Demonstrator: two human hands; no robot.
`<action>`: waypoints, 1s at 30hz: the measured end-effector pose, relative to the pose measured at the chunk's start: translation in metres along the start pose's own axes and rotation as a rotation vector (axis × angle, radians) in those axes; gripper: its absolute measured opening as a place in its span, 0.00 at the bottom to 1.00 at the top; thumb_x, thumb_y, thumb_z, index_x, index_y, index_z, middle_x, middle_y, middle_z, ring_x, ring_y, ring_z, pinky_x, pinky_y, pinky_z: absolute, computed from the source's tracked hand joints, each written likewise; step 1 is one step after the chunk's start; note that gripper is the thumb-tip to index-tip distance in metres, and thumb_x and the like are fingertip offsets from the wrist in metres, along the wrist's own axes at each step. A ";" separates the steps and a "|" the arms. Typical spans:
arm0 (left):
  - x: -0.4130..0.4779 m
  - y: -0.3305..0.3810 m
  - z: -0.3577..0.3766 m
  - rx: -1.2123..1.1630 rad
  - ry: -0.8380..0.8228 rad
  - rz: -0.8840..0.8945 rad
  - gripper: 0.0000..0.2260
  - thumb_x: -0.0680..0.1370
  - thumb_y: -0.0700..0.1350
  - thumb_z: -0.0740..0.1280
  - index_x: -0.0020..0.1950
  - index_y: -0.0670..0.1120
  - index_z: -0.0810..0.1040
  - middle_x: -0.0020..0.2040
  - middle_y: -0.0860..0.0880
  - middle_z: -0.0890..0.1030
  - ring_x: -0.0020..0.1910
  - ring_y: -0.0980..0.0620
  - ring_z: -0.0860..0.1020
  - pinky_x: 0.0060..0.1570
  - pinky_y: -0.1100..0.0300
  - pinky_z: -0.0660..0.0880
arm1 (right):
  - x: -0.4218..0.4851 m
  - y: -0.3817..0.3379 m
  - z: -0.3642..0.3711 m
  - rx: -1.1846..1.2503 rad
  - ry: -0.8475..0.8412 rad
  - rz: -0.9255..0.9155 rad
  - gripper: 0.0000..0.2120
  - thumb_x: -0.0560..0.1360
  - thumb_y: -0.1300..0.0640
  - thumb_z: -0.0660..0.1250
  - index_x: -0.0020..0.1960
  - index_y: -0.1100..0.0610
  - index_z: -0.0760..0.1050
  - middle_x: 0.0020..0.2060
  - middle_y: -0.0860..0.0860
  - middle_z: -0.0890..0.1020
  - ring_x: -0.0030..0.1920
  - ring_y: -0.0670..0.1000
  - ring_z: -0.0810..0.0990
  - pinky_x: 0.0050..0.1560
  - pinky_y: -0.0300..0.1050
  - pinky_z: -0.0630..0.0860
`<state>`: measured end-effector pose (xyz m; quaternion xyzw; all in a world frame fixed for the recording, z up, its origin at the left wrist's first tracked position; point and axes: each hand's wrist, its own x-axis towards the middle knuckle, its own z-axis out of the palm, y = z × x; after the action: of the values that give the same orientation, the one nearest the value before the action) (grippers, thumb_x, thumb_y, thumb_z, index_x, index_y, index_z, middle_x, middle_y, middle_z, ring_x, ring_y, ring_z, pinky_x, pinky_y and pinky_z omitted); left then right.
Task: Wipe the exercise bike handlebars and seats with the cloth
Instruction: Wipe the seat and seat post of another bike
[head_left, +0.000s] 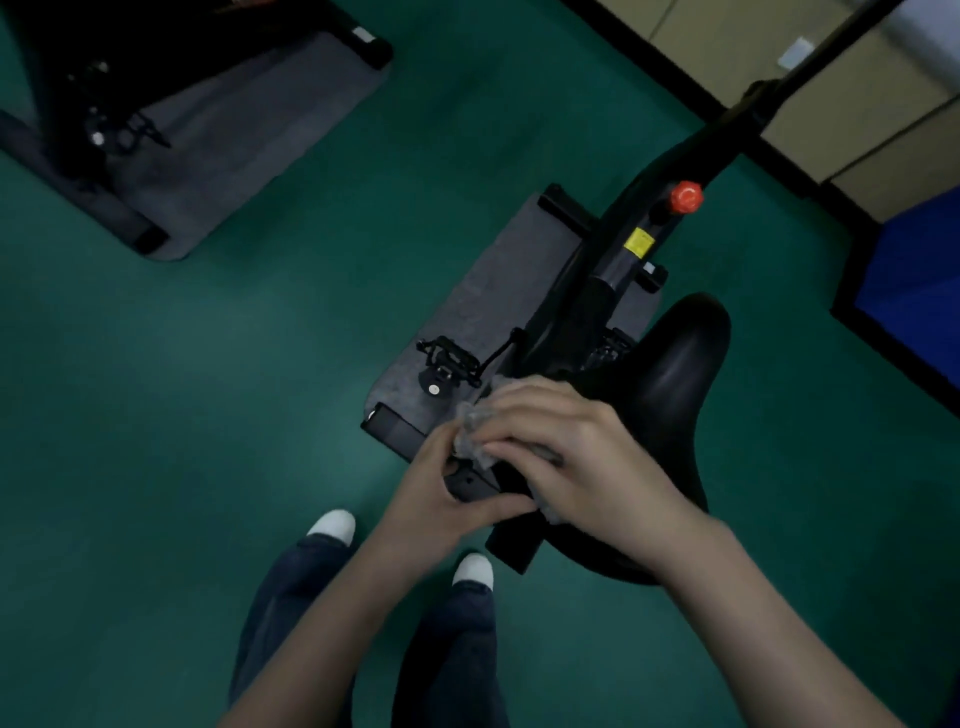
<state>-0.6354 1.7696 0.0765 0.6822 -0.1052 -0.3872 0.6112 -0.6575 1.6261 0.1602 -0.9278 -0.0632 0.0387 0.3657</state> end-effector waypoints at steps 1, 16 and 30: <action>-0.005 0.000 0.005 -0.010 0.035 0.005 0.26 0.61 0.47 0.79 0.55 0.56 0.73 0.54 0.56 0.78 0.53 0.71 0.74 0.52 0.78 0.67 | 0.009 0.003 -0.004 -0.038 -0.101 -0.036 0.03 0.74 0.65 0.69 0.46 0.63 0.82 0.43 0.54 0.82 0.50 0.54 0.79 0.54 0.52 0.74; -0.058 -0.027 0.110 -0.252 0.431 0.076 0.22 0.62 0.55 0.78 0.53 0.67 0.76 0.50 0.56 0.81 0.54 0.63 0.76 0.54 0.75 0.66 | 0.022 0.003 -0.022 -0.258 -0.573 -0.340 0.02 0.74 0.60 0.70 0.43 0.55 0.81 0.38 0.45 0.80 0.45 0.47 0.79 0.49 0.46 0.74; -0.049 -0.040 0.154 -0.693 0.532 0.184 0.17 0.68 0.42 0.74 0.56 0.54 0.80 0.45 0.51 0.83 0.45 0.55 0.80 0.49 0.64 0.75 | 0.065 0.018 -0.013 -0.400 -0.494 -0.194 0.06 0.76 0.58 0.66 0.49 0.55 0.82 0.48 0.50 0.84 0.53 0.45 0.80 0.56 0.34 0.72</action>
<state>-0.7827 1.6933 0.0663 0.5008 0.1316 -0.1546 0.8414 -0.5905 1.6136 0.1562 -0.9335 -0.2444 0.2141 0.1517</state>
